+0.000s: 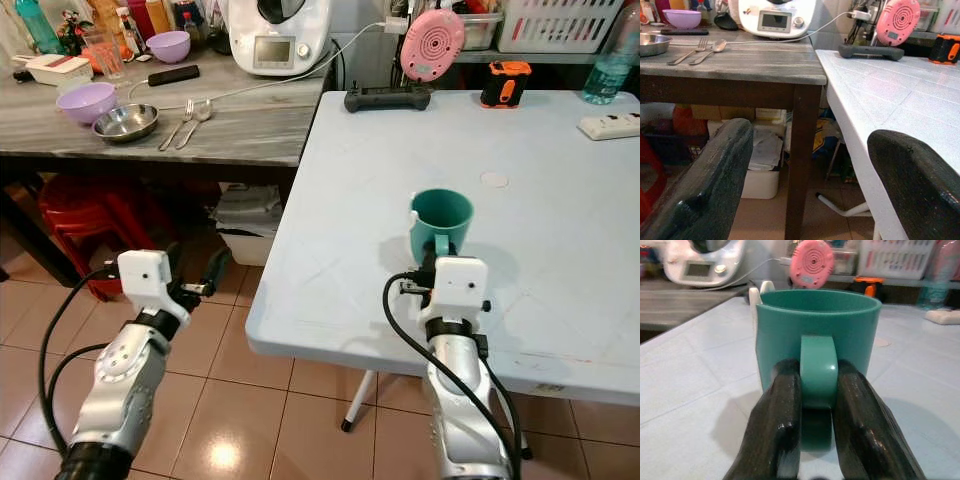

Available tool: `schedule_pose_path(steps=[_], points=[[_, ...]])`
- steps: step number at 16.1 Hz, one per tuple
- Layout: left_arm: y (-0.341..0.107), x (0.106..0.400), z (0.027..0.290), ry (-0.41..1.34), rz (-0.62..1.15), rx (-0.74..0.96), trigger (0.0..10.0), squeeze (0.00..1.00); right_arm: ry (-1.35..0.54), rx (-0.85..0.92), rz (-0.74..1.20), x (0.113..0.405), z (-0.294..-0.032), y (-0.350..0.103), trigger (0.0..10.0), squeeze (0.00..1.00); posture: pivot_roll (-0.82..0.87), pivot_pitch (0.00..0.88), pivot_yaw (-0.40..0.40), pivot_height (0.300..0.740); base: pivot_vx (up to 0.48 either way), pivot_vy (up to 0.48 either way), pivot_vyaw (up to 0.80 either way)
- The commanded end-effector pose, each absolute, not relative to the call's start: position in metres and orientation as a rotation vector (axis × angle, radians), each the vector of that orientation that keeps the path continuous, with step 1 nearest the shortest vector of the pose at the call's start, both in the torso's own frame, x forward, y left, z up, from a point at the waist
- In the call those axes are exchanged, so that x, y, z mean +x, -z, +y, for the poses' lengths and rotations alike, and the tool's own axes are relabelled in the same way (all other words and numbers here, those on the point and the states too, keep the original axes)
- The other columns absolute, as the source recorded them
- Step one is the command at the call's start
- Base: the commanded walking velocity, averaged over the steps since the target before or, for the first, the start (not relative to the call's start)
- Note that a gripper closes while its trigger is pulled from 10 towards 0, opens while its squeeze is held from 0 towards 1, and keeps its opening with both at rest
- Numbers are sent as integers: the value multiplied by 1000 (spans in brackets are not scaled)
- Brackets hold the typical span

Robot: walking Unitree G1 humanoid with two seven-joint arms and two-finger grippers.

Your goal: Setting the table

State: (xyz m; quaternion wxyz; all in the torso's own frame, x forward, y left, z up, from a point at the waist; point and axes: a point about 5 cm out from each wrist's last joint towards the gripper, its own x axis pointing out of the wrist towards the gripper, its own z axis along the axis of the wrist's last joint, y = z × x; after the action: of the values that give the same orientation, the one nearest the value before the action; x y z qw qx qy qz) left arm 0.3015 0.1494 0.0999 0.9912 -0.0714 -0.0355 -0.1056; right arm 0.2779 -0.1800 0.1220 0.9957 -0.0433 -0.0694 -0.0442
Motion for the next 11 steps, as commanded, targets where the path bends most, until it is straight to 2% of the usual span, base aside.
schedule_pose_path(steps=[1,8,11], points=[[-101,304,151,211,-76,-153,10000,0,74,-84,-178,277,-176,-131,10000,0,-124,0,92,740,0,0,0],[-100,307,140,227,-83,-191,10000,0,66,-20,-169,271,-168,-136,10000,0,-136,0,97,740,0,0,0],[-99,309,141,229,-83,-189,10000,0,56,-19,-159,271,-166,-135,10000,0,-138,0,97,740,0,278,-167]])
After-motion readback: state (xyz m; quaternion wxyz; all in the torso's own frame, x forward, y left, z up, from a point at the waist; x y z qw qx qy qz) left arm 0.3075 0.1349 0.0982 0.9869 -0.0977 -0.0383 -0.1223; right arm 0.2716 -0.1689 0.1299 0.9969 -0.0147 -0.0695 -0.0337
